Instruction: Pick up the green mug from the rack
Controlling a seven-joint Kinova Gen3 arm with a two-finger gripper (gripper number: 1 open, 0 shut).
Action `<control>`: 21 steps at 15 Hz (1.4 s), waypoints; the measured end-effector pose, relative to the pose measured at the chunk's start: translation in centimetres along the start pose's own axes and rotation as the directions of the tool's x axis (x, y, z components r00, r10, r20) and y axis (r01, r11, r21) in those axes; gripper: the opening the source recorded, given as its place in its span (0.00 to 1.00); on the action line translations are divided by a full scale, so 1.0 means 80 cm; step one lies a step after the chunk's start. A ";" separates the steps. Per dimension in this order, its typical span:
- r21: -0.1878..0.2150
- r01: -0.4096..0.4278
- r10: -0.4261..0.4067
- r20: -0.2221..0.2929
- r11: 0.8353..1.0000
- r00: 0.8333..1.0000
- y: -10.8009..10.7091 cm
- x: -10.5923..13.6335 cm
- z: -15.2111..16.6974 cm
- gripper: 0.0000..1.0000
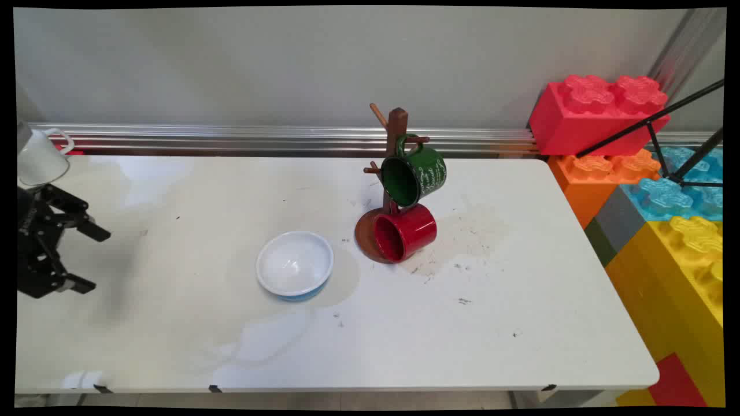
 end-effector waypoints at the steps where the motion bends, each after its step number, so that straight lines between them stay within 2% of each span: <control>1: 0.005 0.012 -0.012 -0.019 1.000 1.000 0.002 0.005 0.002 1.00; 4: 0.017 0.063 -0.060 -0.105 0.998 0.993 0.008 0.032 0.004 1.00; 7: -0.003 0.145 -0.143 -0.195 0.989 0.970 0.011 0.061 0.007 1.00; 11: -0.058 0.245 -0.250 -0.323 0.968 0.913 0.005 0.114 0.015 1.00; 16: -0.078 0.252 -0.261 -0.421 0.964 0.869 0.007 0.173 0.021 1.00; 18: -0.081 0.250 -0.259 -0.448 0.965 0.856 0.009 0.195 0.025 1.00; 21: -0.081 0.254 -0.262 -0.466 0.964 0.845 0.012 0.214 0.029 1.00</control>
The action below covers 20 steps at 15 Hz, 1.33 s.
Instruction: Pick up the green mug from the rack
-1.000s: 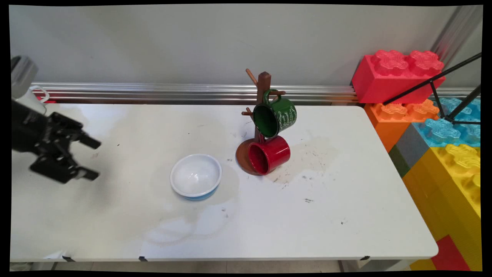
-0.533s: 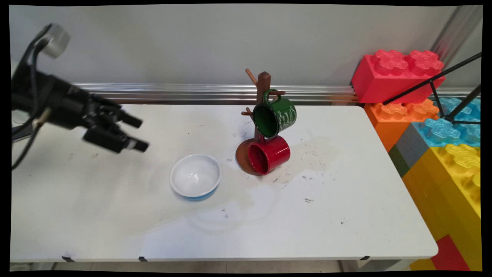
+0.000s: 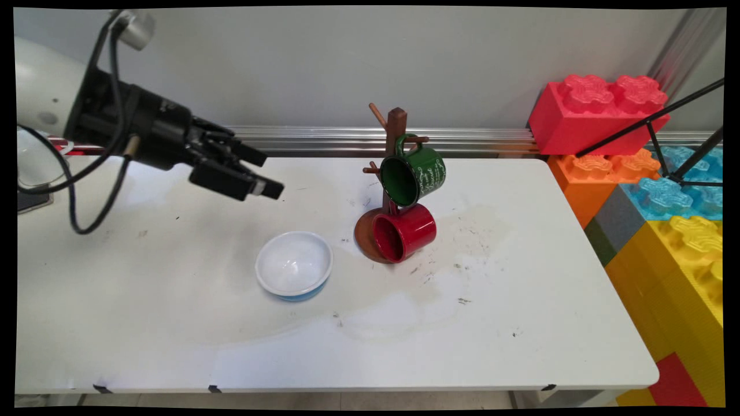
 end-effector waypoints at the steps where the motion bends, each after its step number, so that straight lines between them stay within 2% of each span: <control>1: 0.003 0.004 -0.004 -0.005 1.000 1.000 0.004 0.005 0.006 1.00; 8: 0.029 0.073 -0.073 -0.016 0.997 0.997 0.049 0.050 0.057 1.00; 13: 0.050 0.124 -0.125 0.007 0.991 0.992 0.079 0.075 0.097 1.00; 20: 0.086 0.185 -0.187 0.025 0.979 0.982 0.105 0.101 0.160 1.00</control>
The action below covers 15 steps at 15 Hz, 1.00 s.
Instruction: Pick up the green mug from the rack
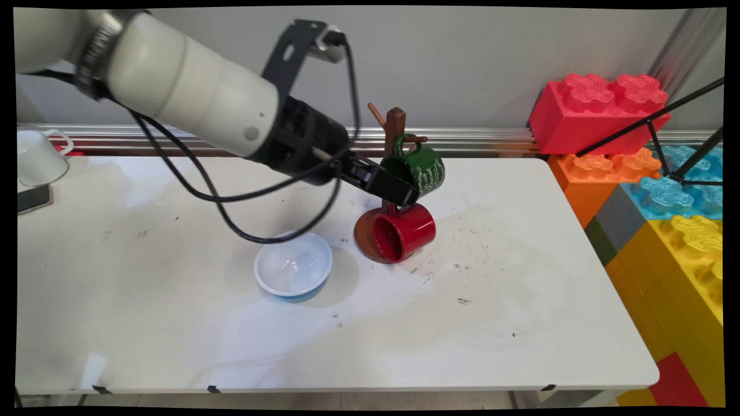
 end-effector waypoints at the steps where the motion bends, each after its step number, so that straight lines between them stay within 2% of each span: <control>1: 0.004 0.009 -0.009 0.001 1.000 1.000 0.004 0.002 0.009 1.00; 7: 0.033 0.053 -0.053 0.000 0.998 0.999 0.014 0.003 0.048 1.00; 15: 0.069 0.096 -0.094 -0.023 0.993 0.995 0.014 -0.004 0.081 1.00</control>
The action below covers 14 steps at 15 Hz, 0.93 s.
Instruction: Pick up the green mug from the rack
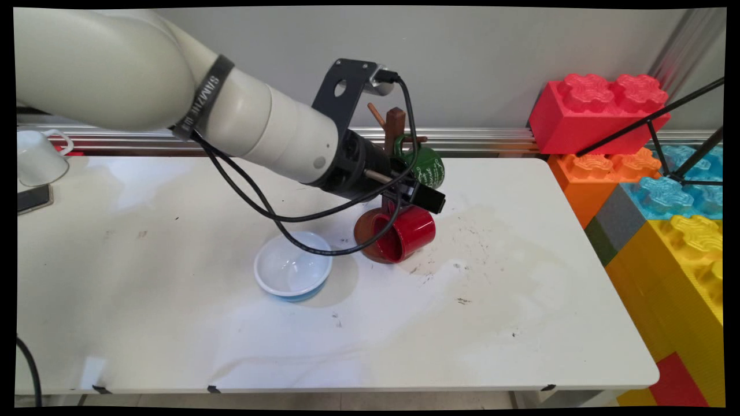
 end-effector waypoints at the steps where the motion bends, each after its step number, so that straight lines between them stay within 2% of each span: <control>1: 0.002 0.006 -0.006 -0.006 1.000 1.000 0.000 -0.001 0.003 1.00; 14: -0.005 0.046 -0.046 -0.083 0.999 0.995 -0.005 -0.009 0.028 1.00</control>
